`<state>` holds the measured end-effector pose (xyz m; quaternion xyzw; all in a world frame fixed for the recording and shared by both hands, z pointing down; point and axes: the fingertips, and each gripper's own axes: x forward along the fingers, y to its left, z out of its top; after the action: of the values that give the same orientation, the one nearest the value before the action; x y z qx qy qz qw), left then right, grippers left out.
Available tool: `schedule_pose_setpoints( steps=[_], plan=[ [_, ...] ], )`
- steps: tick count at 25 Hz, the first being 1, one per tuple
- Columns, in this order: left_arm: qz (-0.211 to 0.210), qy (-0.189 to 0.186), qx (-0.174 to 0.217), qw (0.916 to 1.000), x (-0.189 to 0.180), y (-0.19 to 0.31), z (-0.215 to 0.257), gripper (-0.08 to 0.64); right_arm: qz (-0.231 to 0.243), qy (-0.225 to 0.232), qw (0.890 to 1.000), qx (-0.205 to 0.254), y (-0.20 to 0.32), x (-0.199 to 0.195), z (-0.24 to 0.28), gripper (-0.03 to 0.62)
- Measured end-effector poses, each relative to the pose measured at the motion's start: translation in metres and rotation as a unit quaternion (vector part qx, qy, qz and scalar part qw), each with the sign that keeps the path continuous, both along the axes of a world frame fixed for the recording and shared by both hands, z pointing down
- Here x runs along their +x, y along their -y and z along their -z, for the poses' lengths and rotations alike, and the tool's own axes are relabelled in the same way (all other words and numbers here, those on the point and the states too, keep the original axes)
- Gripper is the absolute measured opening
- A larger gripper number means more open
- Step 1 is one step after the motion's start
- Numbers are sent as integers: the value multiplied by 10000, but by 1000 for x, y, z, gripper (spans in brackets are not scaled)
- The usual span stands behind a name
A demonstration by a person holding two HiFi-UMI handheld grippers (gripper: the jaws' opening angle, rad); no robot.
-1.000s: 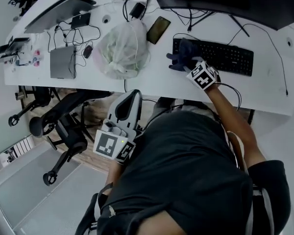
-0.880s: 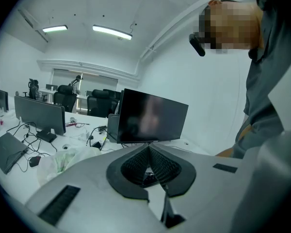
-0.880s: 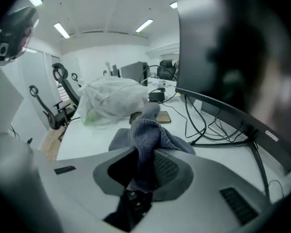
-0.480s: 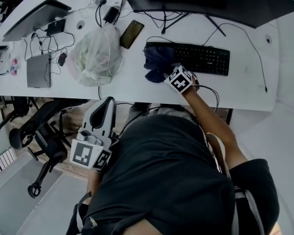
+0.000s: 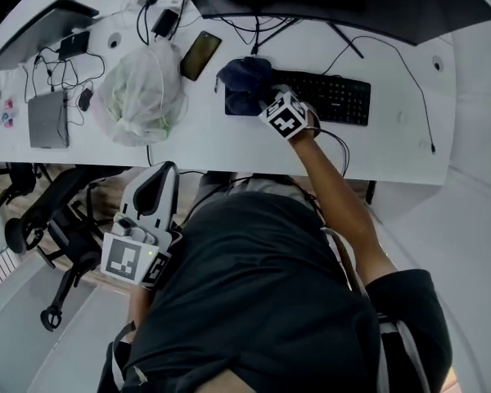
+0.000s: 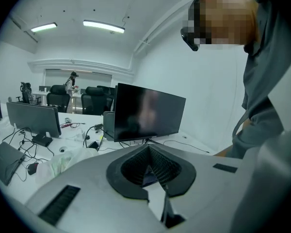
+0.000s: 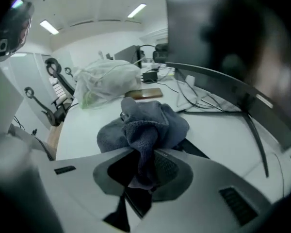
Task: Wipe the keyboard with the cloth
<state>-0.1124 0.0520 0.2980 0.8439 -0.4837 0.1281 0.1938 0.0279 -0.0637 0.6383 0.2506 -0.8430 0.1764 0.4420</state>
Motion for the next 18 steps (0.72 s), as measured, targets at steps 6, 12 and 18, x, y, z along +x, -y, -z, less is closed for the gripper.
schedule_pose_setpoints(
  steps=[6,12,18],
  plan=[
    [262,-152,-12,9995,-24,4,-3,2,-1498,-1434,9781,194,0,178,22,71],
    [103,-142,-106,9998,-17,10,-8,2,107,-782,9962,376,6,25,25,71],
    [-217,87,-39,9997,0,15,-2,2,600,-441,9972,-99,-23,-17,6,71]
  ],
)
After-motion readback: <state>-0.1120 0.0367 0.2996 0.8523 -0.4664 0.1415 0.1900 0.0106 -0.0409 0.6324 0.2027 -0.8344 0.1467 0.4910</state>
